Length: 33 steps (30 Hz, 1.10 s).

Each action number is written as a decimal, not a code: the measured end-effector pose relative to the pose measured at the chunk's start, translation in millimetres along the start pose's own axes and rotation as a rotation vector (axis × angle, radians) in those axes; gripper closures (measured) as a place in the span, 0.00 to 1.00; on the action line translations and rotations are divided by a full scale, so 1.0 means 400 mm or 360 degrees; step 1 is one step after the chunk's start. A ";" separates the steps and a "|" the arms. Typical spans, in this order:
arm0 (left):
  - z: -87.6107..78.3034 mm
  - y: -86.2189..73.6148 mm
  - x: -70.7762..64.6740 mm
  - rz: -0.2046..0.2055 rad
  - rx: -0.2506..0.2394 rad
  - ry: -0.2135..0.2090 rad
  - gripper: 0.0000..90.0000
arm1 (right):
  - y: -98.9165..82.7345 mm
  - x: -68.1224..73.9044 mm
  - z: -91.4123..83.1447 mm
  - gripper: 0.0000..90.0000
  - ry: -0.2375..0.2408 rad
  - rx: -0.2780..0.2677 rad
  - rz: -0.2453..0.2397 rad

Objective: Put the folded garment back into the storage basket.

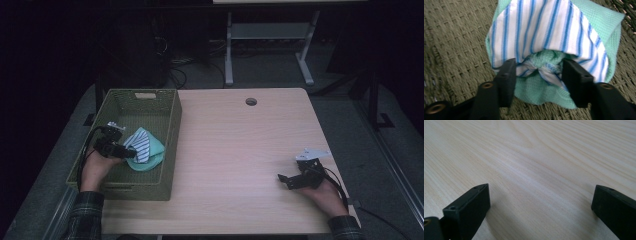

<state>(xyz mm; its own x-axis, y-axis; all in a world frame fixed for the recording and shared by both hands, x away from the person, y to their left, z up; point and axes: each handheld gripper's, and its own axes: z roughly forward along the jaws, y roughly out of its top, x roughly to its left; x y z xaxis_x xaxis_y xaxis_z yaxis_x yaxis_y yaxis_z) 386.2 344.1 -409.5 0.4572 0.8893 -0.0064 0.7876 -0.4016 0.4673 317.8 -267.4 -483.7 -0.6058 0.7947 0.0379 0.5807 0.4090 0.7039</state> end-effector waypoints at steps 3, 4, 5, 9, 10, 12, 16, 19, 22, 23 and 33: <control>0.003 0.001 -0.001 0.0005 -0.0003 0.0025 0.28 | 0.000 0.000 0.000 0.02 0.0000 0.0000 0.0000; 0.005 0.000 -0.001 0.0004 -0.0003 0.0026 0.24 | 0.000 0.000 0.000 0.02 0.0000 0.0000 0.0000; 0.006 0.001 -0.001 0.0004 -0.0007 0.0027 0.21 | 0.000 0.000 0.000 0.02 0.0000 0.0000 0.0000; 0.003 0.000 0.000 0.0015 -0.0041 -0.0025 0.15 | 0.000 0.000 0.000 0.02 0.0000 0.0000 0.0000; 0.003 0.000 -0.001 0.0015 -0.0042 -0.0037 0.15 | 0.000 0.000 0.000 0.02 0.0000 0.0000 0.0001; -0.001 0.003 -0.003 0.0019 -0.0052 -0.0043 0.14 | 0.000 0.000 0.000 0.02 0.0000 0.0000 0.0001; -0.017 0.007 -0.006 0.0032 -0.0083 -0.0074 0.14 | 0.000 0.000 0.000 0.02 0.0000 0.0000 0.0000; -0.029 0.012 -0.009 0.0047 -0.0099 -0.0073 0.14 | 0.000 0.000 0.000 0.02 0.0000 0.0000 0.0001; -0.045 0.020 -0.016 0.0044 -0.0140 -0.0088 0.14 | 0.000 0.000 0.000 0.02 0.0000 0.0001 0.0001; -0.052 0.024 -0.020 0.0048 -0.0150 -0.0091 0.14 | 0.000 0.000 0.000 0.02 0.0001 0.0001 0.0001; -0.108 0.072 -0.070 0.0071 -0.0262 -0.0150 0.15 | 0.000 0.000 0.000 0.02 0.0000 0.0001 0.0000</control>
<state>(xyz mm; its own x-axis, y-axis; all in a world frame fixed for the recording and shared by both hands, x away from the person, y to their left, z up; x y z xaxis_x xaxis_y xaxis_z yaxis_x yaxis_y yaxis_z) 378.2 317.4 -357.7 0.5329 0.8439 -0.0618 0.6911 -0.3919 0.6072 317.9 -267.5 -483.7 -0.6055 0.7949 0.0380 0.5812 0.4091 0.7035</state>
